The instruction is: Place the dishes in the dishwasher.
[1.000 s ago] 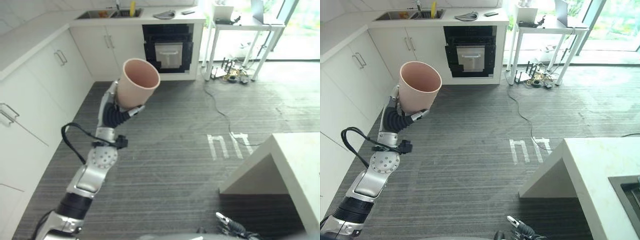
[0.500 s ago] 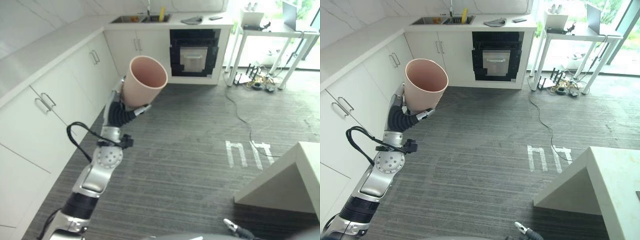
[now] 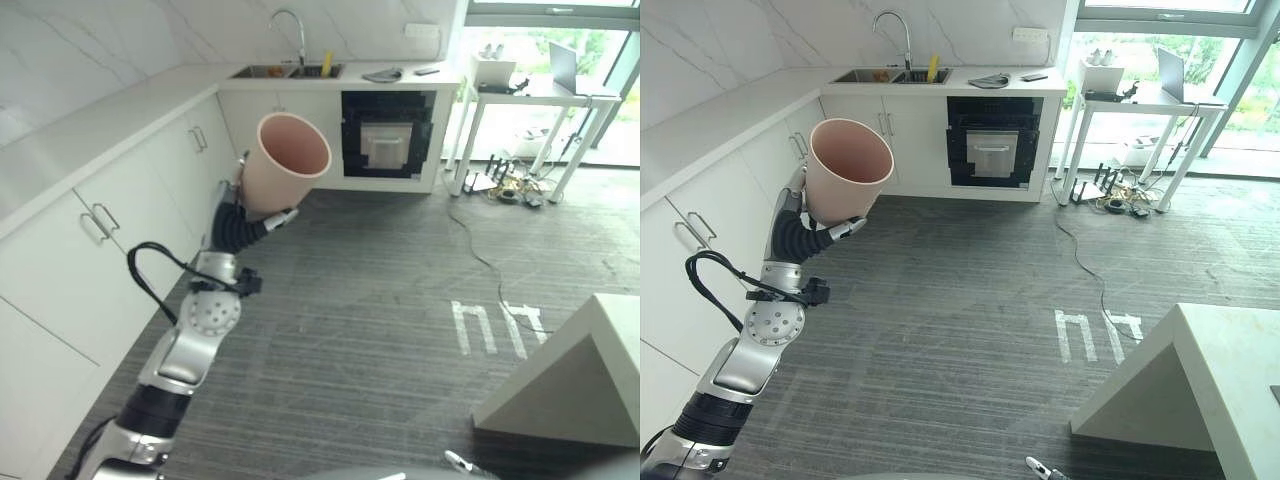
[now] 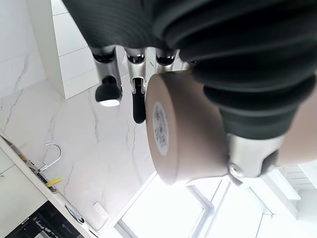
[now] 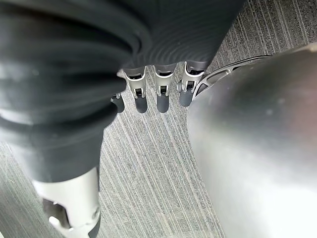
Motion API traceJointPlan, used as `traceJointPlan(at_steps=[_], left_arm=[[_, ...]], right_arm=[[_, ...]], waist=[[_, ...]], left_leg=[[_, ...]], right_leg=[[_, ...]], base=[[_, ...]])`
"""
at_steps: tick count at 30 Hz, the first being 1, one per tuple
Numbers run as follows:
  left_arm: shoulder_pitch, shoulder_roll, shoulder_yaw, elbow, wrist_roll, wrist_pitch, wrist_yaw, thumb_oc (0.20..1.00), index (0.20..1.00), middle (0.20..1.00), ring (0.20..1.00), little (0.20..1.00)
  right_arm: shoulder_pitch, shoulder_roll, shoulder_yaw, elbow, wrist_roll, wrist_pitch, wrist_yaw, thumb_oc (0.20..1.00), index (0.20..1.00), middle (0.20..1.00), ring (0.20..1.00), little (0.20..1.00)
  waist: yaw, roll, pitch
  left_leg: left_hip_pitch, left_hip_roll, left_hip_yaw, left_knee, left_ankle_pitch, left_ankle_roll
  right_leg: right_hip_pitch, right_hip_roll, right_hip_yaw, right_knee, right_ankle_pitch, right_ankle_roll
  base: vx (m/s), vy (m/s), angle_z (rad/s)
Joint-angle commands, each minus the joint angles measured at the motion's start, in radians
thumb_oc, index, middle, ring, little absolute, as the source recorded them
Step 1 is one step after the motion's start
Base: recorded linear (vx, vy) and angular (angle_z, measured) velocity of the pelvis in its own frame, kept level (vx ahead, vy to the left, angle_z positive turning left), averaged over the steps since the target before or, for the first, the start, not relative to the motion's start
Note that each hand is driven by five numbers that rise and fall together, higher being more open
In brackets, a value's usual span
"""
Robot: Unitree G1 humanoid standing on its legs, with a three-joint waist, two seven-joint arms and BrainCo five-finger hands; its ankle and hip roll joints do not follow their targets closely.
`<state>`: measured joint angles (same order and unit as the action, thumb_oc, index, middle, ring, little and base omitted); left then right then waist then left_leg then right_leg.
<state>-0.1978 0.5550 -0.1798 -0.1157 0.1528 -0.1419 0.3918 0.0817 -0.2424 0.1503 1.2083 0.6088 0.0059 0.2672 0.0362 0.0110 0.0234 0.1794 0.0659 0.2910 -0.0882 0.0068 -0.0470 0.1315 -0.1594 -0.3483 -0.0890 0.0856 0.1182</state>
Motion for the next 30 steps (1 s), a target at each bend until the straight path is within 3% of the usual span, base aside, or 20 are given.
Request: traceJointPlan(at_steps=[1,4,6,7,8,10,11,12,14,16,18,19,20,22,24,25,26,28,29,30], left_arm=[[-0.055,0.006,-0.001,0.026,-0.038,-0.03,0.007,0.2,0.2,0.2,0.2,0.2],[-0.061,0.003,-0.002,0.028,-0.032,-0.019,0.016,0.2,0.2,0.2,0.2,0.2],[-0.071,0.0,-0.01,0.032,-0.029,-0.007,0.032,0.2,0.2,0.2,0.2,0.2],[-0.078,0.0,-0.018,0.03,-0.04,0.006,0.022,0.2,0.2,0.2,0.2,0.2],[-0.082,0.003,-0.018,0.025,-0.043,0.0,0.001,0.2,0.2,0.2,0.2,0.2],[-0.073,0.005,-0.01,0.018,-0.04,-0.004,-0.018,0.2,0.2,0.2,0.2,0.2],[-0.064,0.005,-0.002,0.008,-0.041,-0.002,-0.026,0.2,0.2,0.2,0.2,0.2],[-0.05,0.004,0.003,-0.003,-0.037,0.008,-0.038,0.2,0.2,0.2,0.2,0.2],[-0.04,0.005,0.006,-0.003,-0.048,0.003,-0.049,0.2,0.2,0.2,0.2,0.2],[-0.004,-0.004,0.013,-0.001,-0.02,-0.032,-0.065,0.2,0.2,0.2,0.2,0.2],[0.002,0.002,0.012,-0.001,-0.01,-0.031,-0.077,0.2,0.2,0.2,0.2,0.2],[-0.014,0.006,0.013,0.01,-0.018,-0.04,-0.112,0.2,0.2,0.2,0.2,0.2],[-0.021,0.007,0.011,0.015,-0.02,-0.044,-0.122,0.2,0.2,0.2,0.2,0.2],[-0.057,0.017,-0.012,0.036,-0.025,-0.054,-0.14,0.2,0.2,0.2,0.2,0.2],[-0.097,0.04,-0.043,0.053,-0.029,-0.045,-0.139,0.2,0.2,0.2,0.2,0.2],[-0.106,0.046,-0.052,0.064,-0.027,-0.045,-0.135,0.2,0.2,0.2,0.2,0.2],[-0.118,0.048,-0.064,0.077,-0.027,-0.045,-0.123,0.2,0.2,0.2,0.2,0.2],[-0.14,0.051,-0.083,0.096,-0.033,-0.048,-0.11,0.2,0.2,0.2,0.2,0.2],[-0.15,0.052,-0.089,0.1,-0.03,-0.046,-0.108,0.2,0.2,0.2,0.2,0.2],[-0.163,0.053,-0.089,0.093,-0.024,-0.032,-0.112,0.2,0.2,0.2,0.2,0.2]], right_arm=[[-0.085,0.001,0.03,0.028,0.018,-0.058,0.01,1.0,1.0,1.0,1.0,1.0],[-0.086,-0.003,0.019,0.011,0.038,-0.035,-0.026,1.0,1.0,1.0,1.0,1.0],[-0.094,-0.007,0.013,0.016,0.007,-0.009,-0.035,1.0,1.0,1.0,1.0,1.0],[-0.106,-0.011,0.028,0.014,-0.04,-0.006,-0.058,1.0,1.0,1.0,1.0,1.0],[-0.117,-0.017,0.041,0.017,-0.016,-0.003,-0.07,1.0,1.0,1.0,1.0,1.0],[-0.132,-0.021,0.039,0.03,-0.024,-0.005,-0.067,1.0,1.0,1.0,1.0,1.0],[-0.138,-0.023,0.041,0.03,-0.05,-0.001,-0.078,1.0,1.0,1.0,1.0,1.0],[-0.141,-0.03,0.053,0.031,-0.114,0.005,-0.109,1.0,1.0,1.0,1.0,1.0],[-0.138,-0.035,0.061,0.035,-0.111,0.006,-0.123,1.0,1.0,1.0,1.0,1.0],[-0.138,-0.043,0.056,0.031,-0.072,0.015,-0.154,1.0,1.0,1.0,1.0,1.0],[-0.137,-0.043,0.04,0.034,-0.067,0.022,-0.154,1.0,1.0,1.0,1.0,1.0],[-0.123,-0.031,0.023,0.029,-0.074,0.01,-0.156,1.0,1.0,1.0,1.0,1.0],[-0.118,-0.025,0.021,0.025,-0.08,0.005,-0.158,1.0,1.0,1.0,1.0,1.0],[-0.103,-0.006,0.021,0.008,-0.088,-0.015,-0.179,1.0,1.0,1.0,1.0,1.0],[-0.082,0.009,0.02,-0.021,-0.049,-0.028,-0.188,1.0,1.0,1.0,1.0,1.0],[-0.079,0.012,0.017,-0.028,-0.038,-0.028,-0.184,1.0,1.0,1.0,1.0,1.0],[-0.08,0.013,0.021,-0.029,-0.035,-0.031,-0.181,1.0,1.0,1.0,1.0,1.0],[-0.081,0.014,0.032,-0.026,-0.047,-0.046,-0.193,1.0,1.0,1.0,1.0,1.0],[-0.08,0.01,0.036,-0.026,-0.052,-0.052,-0.207,1.0,1.0,1.0,1.0,1.0],[-0.076,-0.001,0.036,-0.02,-0.045,-0.064,-0.217,1.0,1.0,1.0,1.0,1.0]], waist=[[-0.017,-0.007,0.036],[-0.027,-0.014,0.039],[-0.031,-0.025,0.05],[-0.022,-0.044,0.082],[-0.006,-0.043,0.11],[0.008,-0.027,0.117],[0.019,-0.011,0.119],[0.042,0.003,0.125],[0.056,-0.001,0.129],[0.065,0.0,0.11],[0.076,-0.007,0.102],[0.082,-0.015,0.086],[0.081,-0.018,0.082],[0.066,-0.03,0.07],[0.047,-0.034,0.07],[0.041,-0.021,0.069],[0.029,-0.025,0.074],[-0.006,-0.015,0.093],[-0.02,-0.013,0.1],[-0.042,-0.016,0.114]], left_leg=[[-0.058,-0.024,-0.051,0.012,0.011,0.005],[-0.058,-0.018,-0.044,0.036,0.006,0.004],[-0.085,-0.022,-0.039,0.139,-0.04,0.01],[-0.202,-0.003,-0.045,0.439,-0.014,0.002],[-0.29,0.021,-0.068,0.547,0.045,-0.017],[-0.309,0.031,-0.053,0.425,0.089,-0.024],[-0.306,0.037,-0.053,0.269,0.133,-0.032],[-0.334,0.053,-0.071,0.111,0.243,-0.06],[-0.368,0.061,-0.063,0.078,0.274,-0.071],[-0.349,0.061,-0.002,0.07,0.22,-0.051],[-0.342,0.028,-0.032,0.086,0.173,-0.015],[-0.315,-0.015,-0.034,0.08,0.124,0.029],[-0.302,-0.028,-0.034,0.073,0.114,0.043],[-0.244,-0.088,-0.056,0.043,0.072,0.086],[-0.206,-0.122,-0.052,0.039,0.032,0.127],[-0.182,-0.114,-0.039,0.036,0.023,0.135],[-0.153,-0.129,-0.042,0.027,0.006,0.144],[-0.119,-0.121,-0.058,0.028,0.011,0.143],[-0.09,-0.122,-0.075,0.021,0.004,0.138],[-0.043,-0.123,-0.095,0.011,-0.021,0.128]], right_leg=[[0.016,0.105,0.048,0.002,-0.07,-0.049],[0.021,0.114,0.062,0.002,-0.072,-0.056],[0.026,0.114,0.077,0.005,-0.073,-0.065],[0.029,0.114,0.087,0.021,-0.072,-0.095],[0.037,0.125,0.09,0.027,-0.073,-0.109],[0.046,0.135,0.087,0.036,-0.083,-0.107],[0.061,0.14,0.09,0.034,-0.092,-0.1],[0.094,0.139,0.102,0.025,-0.097,-0.096],[0.116,0.128,0.094,0.026,-0.101,-0.091],[0.14,0.094,0.063,0.069,-0.154,-0.065],[0.16,0.086,0.087,0.105,-0.193,-0.061],[0.176,0.078,0.076,0.163,-0.232,-0.051],[0.173,0.07,0.069,0.2,-0.229,-0.044],[0.11,0.006,0.066,0.435,-0.133,0.023],[0.03,-0.044,0.054,0.649,-0.042,0.065],[-0.009,-0.066,0.032,0.721,0.003,0.065],[-0.06,-0.055,0.042,0.74,-0.021,0.069],[-0.139,0.049,0.045,0.639,-0.041,0.03],[-0.169,0.062,0.043,0.59,-0.042,0.022],[-0.215,0.057,0.019,0.416,-0.01,0.014]], base=[[0.09,-0.063,-0.04],[0.08,-0.072,-0.01],[0.08,-0.148,0.11],[0.13,-0.234,0.42],[0.24,-0.134,0.38],[0.31,0.148,0.06],[0.53,0.409,-0.09],[0.6,0.467,0.04],[0.41,0.342,0.05],[0.46,0.475,-0.19],[0.47,0.421,-0.65],[0.47,0.392,-0.74],[0.46,0.432,-0.57],[0.36,0.375,-0.11],[0.29,0.341,0.28],[0.28,0.269,0.51],[0.2,0.14,0.63],[0.22,0.001,0.24],[0.4,-0.082,0.26],[0.42,-0.118,0.35]])
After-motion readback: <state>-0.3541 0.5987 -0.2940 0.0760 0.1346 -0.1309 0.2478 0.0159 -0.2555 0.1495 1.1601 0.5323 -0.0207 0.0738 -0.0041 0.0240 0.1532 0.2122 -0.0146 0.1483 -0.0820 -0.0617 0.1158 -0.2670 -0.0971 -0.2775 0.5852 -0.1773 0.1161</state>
